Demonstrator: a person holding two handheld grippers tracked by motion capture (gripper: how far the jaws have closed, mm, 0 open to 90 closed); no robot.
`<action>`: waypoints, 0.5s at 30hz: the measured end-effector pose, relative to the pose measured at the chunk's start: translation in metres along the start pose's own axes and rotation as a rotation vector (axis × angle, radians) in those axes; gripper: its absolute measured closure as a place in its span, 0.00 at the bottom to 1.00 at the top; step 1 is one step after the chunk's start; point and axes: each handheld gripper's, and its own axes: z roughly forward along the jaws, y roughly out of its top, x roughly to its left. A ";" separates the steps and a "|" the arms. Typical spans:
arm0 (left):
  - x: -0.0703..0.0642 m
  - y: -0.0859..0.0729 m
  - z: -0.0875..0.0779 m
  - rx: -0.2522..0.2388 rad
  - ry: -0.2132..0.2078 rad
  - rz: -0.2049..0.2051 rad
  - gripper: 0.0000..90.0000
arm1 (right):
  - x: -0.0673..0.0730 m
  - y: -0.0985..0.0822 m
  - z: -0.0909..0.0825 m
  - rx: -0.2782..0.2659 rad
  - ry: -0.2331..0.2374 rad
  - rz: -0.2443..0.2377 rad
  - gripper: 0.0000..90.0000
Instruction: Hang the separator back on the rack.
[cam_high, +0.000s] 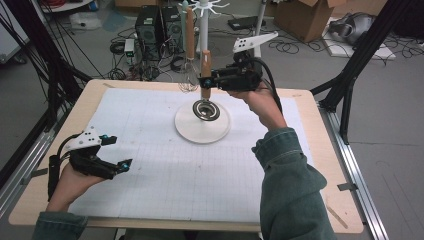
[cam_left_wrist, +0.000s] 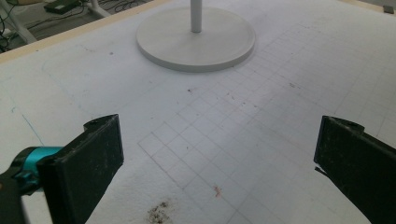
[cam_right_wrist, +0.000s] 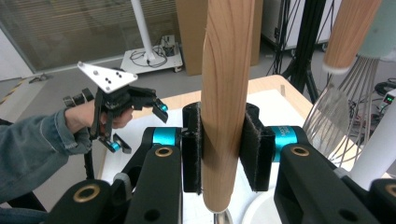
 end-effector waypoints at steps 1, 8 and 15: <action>0.000 0.000 0.000 0.000 0.001 0.000 0.02 | -0.001 0.002 0.000 0.002 -0.003 -0.004 0.81; 0.001 0.000 -0.003 -0.003 0.002 0.000 0.02 | -0.005 0.014 -0.002 0.003 -0.008 -0.013 0.81; 0.002 0.001 -0.005 -0.014 0.004 -0.002 0.02 | -0.007 0.028 -0.001 0.002 -0.005 -0.025 0.81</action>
